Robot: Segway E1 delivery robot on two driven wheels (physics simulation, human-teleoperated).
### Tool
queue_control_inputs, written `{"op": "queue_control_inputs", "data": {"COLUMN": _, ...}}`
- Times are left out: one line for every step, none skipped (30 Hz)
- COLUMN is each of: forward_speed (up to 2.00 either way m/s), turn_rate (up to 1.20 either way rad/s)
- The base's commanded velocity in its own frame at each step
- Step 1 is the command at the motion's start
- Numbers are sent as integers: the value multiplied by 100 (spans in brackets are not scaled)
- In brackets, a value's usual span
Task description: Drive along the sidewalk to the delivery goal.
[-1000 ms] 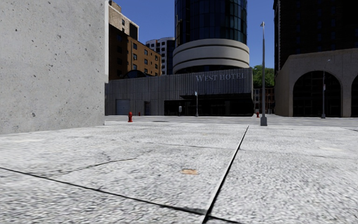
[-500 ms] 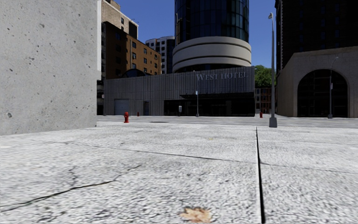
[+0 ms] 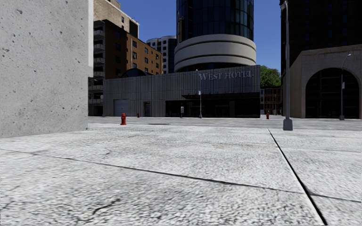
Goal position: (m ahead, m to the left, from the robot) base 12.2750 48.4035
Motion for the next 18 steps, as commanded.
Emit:
{"op": "queue_control_inputs", "data": {"forward_speed": 200, "turn_rate": 0}}
{"op": "queue_control_inputs", "data": {"forward_speed": 200, "turn_rate": 0}}
{"op": "queue_control_inputs", "data": {"forward_speed": 200, "turn_rate": 0}}
{"op": "queue_control_inputs", "data": {"forward_speed": 200, "turn_rate": 0}}
{"op": "queue_control_inputs", "data": {"forward_speed": 200, "turn_rate": 0}}
{"op": "queue_control_inputs", "data": {"forward_speed": 200, "turn_rate": 0}}
{"op": "queue_control_inputs", "data": {"forward_speed": 200, "turn_rate": 0}}
{"op": "queue_control_inputs", "data": {"forward_speed": 200, "turn_rate": 0}}
{"op": "queue_control_inputs", "data": {"forward_speed": 200, "turn_rate": 0}}
{"op": "queue_control_inputs", "data": {"forward_speed": 200, "turn_rate": 0}}
{"op": "queue_control_inputs", "data": {"forward_speed": 200, "turn_rate": 0}}
{"op": "queue_control_inputs", "data": {"forward_speed": 200, "turn_rate": 0}}
{"op": "queue_control_inputs", "data": {"forward_speed": 200, "turn_rate": 0}}
{"op": "queue_control_inputs", "data": {"forward_speed": 200, "turn_rate": 0}}
{"op": "queue_control_inputs", "data": {"forward_speed": 200, "turn_rate": 0}}
{"op": "queue_control_inputs", "data": {"forward_speed": 200, "turn_rate": 0}}
{"op": "queue_control_inputs", "data": {"forward_speed": 200, "turn_rate": 0}}
{"op": "queue_control_inputs", "data": {"forward_speed": 200, "turn_rate": 0}}
